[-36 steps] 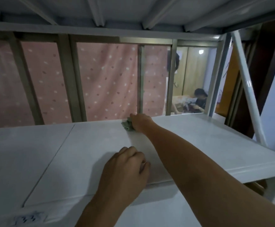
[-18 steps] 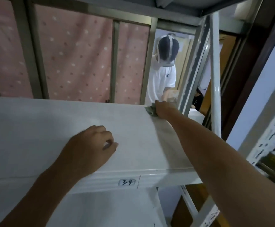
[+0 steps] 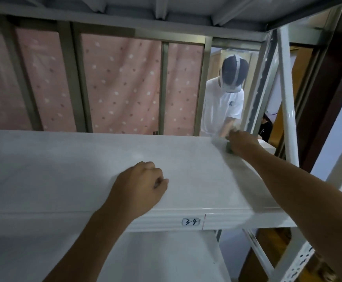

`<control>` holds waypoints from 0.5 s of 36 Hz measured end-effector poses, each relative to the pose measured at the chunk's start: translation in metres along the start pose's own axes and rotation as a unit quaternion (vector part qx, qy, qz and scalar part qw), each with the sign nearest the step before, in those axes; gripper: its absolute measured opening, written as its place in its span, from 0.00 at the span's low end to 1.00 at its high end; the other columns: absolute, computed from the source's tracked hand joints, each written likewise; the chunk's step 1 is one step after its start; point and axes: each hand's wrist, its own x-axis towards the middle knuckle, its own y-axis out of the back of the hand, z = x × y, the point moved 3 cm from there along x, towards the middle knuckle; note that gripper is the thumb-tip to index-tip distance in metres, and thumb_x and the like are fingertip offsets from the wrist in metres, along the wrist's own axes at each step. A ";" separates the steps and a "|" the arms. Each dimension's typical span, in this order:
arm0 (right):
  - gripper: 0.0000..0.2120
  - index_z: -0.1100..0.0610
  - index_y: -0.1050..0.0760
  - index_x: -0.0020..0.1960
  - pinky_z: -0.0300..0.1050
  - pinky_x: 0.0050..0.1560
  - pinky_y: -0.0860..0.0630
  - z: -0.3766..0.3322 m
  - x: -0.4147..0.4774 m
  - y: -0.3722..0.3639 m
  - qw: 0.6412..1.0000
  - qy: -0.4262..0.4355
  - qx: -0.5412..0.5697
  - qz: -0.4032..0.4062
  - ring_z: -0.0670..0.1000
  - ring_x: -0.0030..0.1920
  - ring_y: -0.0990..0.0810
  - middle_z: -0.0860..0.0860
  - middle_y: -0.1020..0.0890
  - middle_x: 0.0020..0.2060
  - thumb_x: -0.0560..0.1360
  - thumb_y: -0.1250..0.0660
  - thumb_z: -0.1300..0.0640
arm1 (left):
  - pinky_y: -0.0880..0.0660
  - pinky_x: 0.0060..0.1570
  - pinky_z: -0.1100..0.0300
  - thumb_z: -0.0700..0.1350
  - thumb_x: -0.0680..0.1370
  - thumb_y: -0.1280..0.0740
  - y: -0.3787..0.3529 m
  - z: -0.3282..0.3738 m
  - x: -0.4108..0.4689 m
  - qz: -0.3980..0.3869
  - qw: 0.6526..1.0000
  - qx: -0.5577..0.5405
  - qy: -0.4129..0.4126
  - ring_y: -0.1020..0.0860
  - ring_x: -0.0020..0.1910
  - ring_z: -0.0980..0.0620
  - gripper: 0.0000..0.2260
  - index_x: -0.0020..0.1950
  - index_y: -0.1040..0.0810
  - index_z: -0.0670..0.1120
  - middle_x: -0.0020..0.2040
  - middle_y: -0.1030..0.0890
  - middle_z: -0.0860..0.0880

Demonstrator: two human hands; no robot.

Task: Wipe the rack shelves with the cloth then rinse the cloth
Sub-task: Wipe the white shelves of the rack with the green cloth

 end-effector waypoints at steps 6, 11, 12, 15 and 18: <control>0.16 0.56 0.33 0.66 0.55 0.53 0.25 -0.146 -0.034 0.057 0.982 0.165 0.087 0.024 0.62 0.56 0.21 0.59 0.21 0.57 0.80 0.39 0.54 | 0.23 0.39 0.56 0.56 0.78 0.38 0.022 -0.053 -0.023 0.031 0.999 0.008 0.028 0.23 0.37 0.49 0.17 0.40 0.17 0.46 0.38 0.21 0.51; 0.13 0.60 0.34 0.58 0.48 0.40 0.30 -0.294 -0.063 0.109 0.928 0.274 0.250 0.037 0.61 0.43 0.23 0.59 0.24 0.43 0.79 0.38 0.53 | 0.24 0.38 0.56 0.59 0.76 0.44 0.048 -0.099 -0.050 0.055 0.996 0.029 0.071 0.24 0.38 0.49 0.21 0.37 0.19 0.46 0.36 0.22 0.51; 0.11 0.60 0.33 0.56 0.47 0.39 0.31 -0.319 -0.069 0.118 0.913 0.280 0.295 0.038 0.61 0.42 0.24 0.59 0.24 0.41 0.80 0.40 0.53 | 0.23 0.39 0.55 0.59 0.75 0.45 0.051 -0.107 -0.054 0.057 0.995 0.030 0.083 0.24 0.39 0.49 0.22 0.38 0.19 0.47 0.37 0.22 0.51; 0.09 0.60 0.30 0.54 0.46 0.40 0.32 -0.389 -0.085 0.142 0.866 0.285 0.410 0.017 0.60 0.41 0.25 0.63 0.20 0.46 0.80 0.41 0.54 | 0.23 0.38 0.53 0.57 0.77 0.44 0.063 -0.141 -0.071 0.071 0.989 0.059 0.113 0.23 0.39 0.46 0.20 0.36 0.21 0.46 0.37 0.21 0.49; 0.09 0.61 0.30 0.54 0.48 0.44 0.26 -0.445 -0.099 0.154 0.854 0.275 0.440 -0.017 0.62 0.47 0.22 0.64 0.21 0.51 0.80 0.41 0.55 | 0.23 0.36 0.51 0.54 0.79 0.45 0.077 -0.170 -0.086 0.065 0.986 0.035 0.151 0.24 0.35 0.43 0.19 0.33 0.27 0.46 0.34 0.25 0.48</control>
